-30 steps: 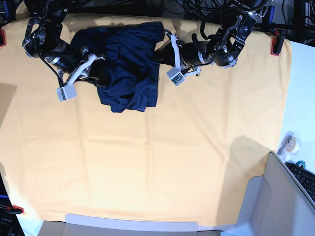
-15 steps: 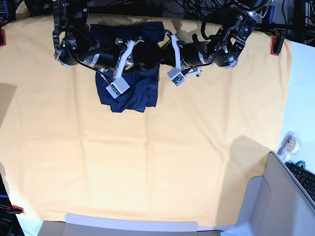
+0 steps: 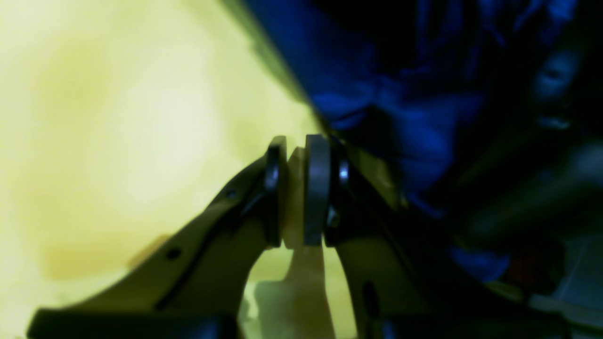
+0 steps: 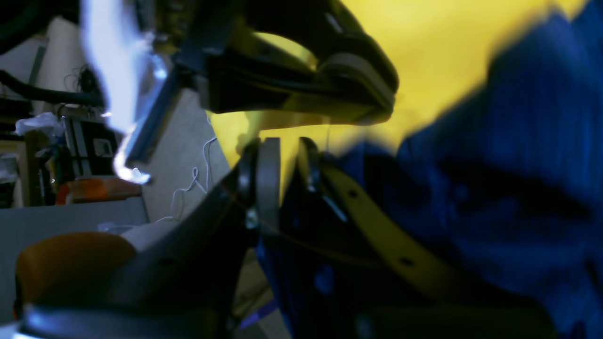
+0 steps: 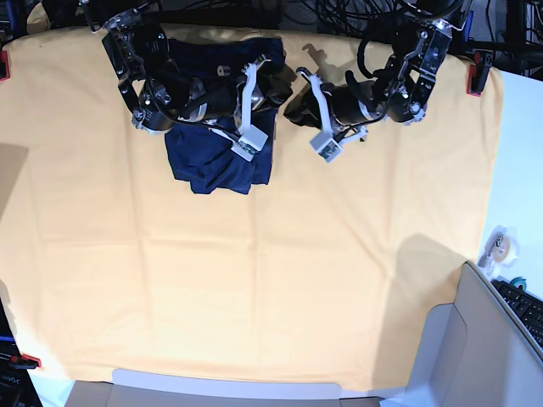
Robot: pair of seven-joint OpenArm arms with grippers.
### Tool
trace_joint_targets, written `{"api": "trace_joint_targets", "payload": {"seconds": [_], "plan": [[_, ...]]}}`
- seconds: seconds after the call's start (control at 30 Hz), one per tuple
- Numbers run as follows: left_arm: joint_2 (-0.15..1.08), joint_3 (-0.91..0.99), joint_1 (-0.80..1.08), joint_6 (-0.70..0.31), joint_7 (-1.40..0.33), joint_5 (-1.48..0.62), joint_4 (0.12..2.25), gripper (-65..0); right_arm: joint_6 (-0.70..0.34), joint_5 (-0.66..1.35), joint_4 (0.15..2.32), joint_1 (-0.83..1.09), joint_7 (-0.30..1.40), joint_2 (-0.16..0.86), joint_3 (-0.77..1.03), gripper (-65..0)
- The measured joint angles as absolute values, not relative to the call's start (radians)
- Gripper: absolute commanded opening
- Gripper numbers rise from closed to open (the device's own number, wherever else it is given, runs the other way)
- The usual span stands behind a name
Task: Fold the T-shirt properly
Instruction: 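Open both grippers and pull them back from the navy shirt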
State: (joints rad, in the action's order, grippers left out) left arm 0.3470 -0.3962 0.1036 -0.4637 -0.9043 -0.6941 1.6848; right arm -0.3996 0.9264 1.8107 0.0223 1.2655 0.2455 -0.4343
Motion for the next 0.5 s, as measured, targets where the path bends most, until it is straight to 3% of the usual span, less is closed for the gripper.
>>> {"api": "trace_joint_targets", "payload": {"seconds": [0.2,0.37,0.5], "plan": [[0.347,-0.341,0.104,-0.464,-0.908,-0.692,1.685,-59.3,-0.4,0.923,1.811,-0.006,1.264,0.249,-0.437,-46.4],[0.347,-0.284,0.106,-0.463,-0.911,-0.691,1.695,-59.3,-0.401,0.932,1.827,-0.064,1.267,0.248,-0.402,-46.4],[0.346,-0.2,0.109,-0.463,-0.911,-0.693,1.786,-59.4,-0.4,0.93,1.828,-0.091,1.222,0.246,-0.229,-46.4]]}}
